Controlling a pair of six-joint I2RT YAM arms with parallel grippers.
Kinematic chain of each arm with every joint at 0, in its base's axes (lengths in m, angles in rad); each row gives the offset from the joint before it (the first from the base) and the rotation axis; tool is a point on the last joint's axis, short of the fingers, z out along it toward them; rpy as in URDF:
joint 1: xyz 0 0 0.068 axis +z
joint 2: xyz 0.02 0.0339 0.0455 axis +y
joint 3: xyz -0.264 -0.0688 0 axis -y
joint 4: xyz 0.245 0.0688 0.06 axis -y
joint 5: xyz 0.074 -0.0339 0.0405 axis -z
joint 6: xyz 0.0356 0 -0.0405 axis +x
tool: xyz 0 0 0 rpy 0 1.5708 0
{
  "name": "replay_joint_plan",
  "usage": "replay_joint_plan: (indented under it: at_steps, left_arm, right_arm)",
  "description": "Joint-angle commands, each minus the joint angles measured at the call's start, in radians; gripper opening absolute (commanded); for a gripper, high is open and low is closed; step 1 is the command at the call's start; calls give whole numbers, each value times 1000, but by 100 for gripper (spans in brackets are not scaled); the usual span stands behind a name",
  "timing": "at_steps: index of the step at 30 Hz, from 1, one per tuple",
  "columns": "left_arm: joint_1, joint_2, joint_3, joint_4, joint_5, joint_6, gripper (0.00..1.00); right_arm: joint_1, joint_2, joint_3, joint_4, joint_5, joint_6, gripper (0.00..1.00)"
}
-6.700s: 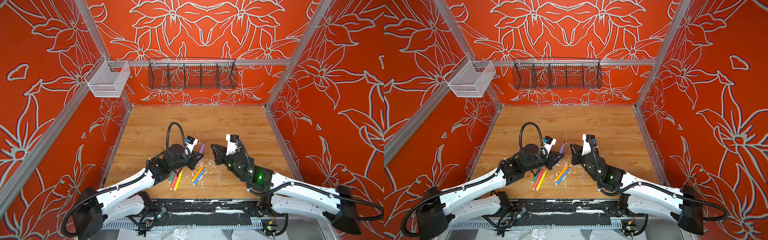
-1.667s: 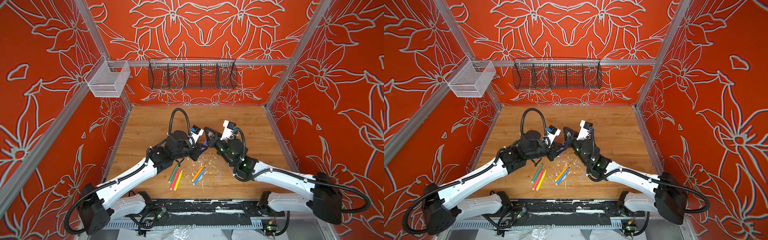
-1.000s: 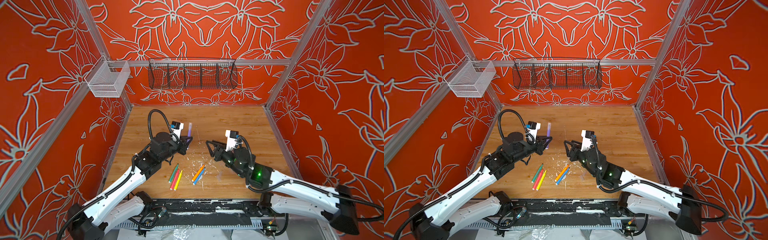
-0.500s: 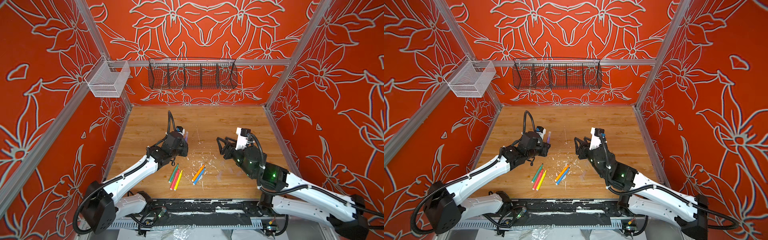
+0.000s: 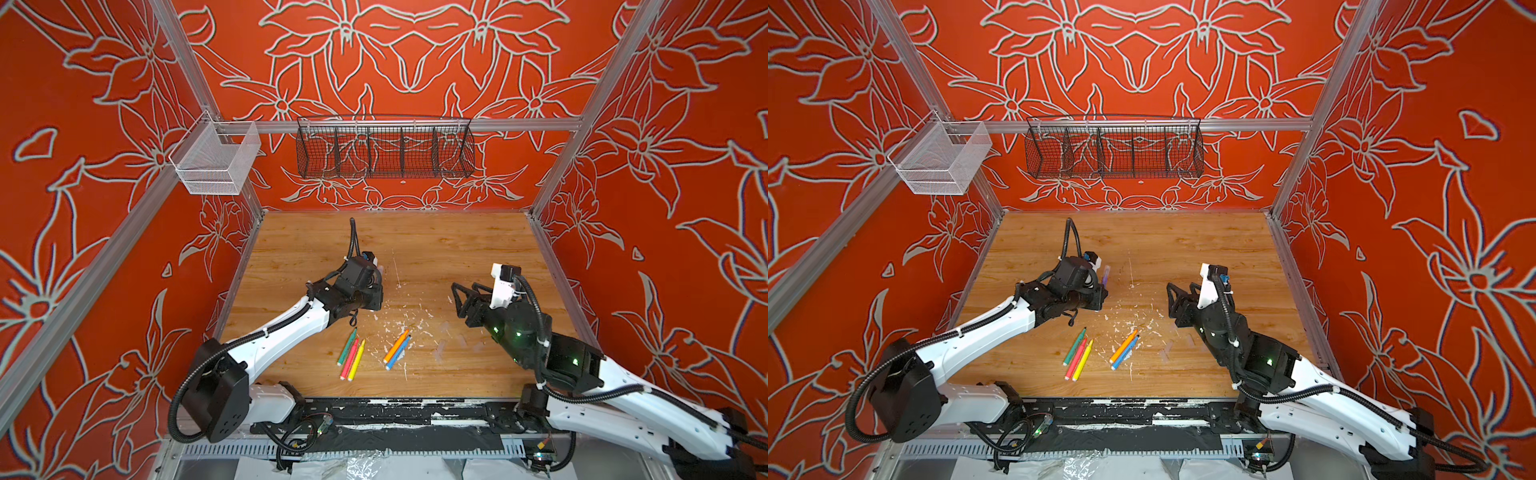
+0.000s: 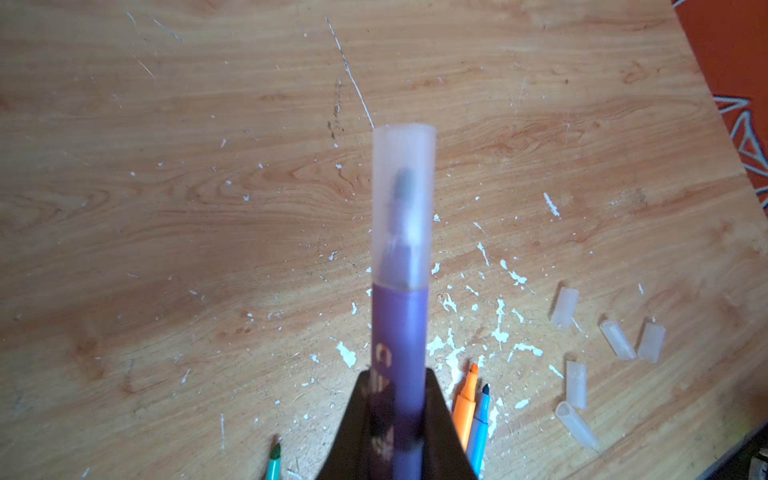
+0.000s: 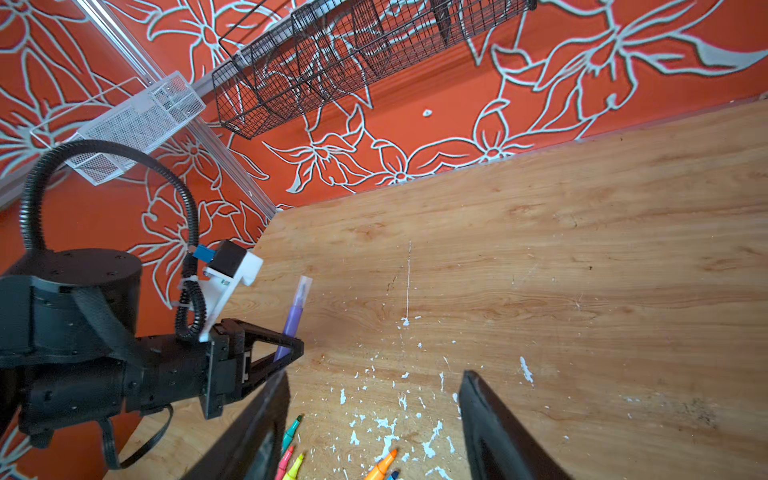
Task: Insert the pens into the pen caps
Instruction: 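Open the right gripper and draw it back while the left gripper lowers the capped marker, then lay the capped purple marker on the table and open the left gripper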
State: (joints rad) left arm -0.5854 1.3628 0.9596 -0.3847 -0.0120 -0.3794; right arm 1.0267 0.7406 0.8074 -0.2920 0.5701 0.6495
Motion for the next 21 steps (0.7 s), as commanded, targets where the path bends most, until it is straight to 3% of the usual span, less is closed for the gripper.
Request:
replay_joint_plan:
  at_steps: [1,7,15,21]
  left_arm:
    - [-4,78,34,-57,29,-24,0]
    - [-4,205,74,-79,31,-35,0]
    - [-13,357,127,-88,3,-38,0]
    - [-13,479,232,-167,-35,-40,0]
  right_arm:
    - [-15,93,94,-94,10,-35,74]
    - [-83,209,132,-97,-80,-85,75]
    - [-236,146,11,-25,-253,-95,77]
    - [-271,89,-43,-14,-325,-94,77]
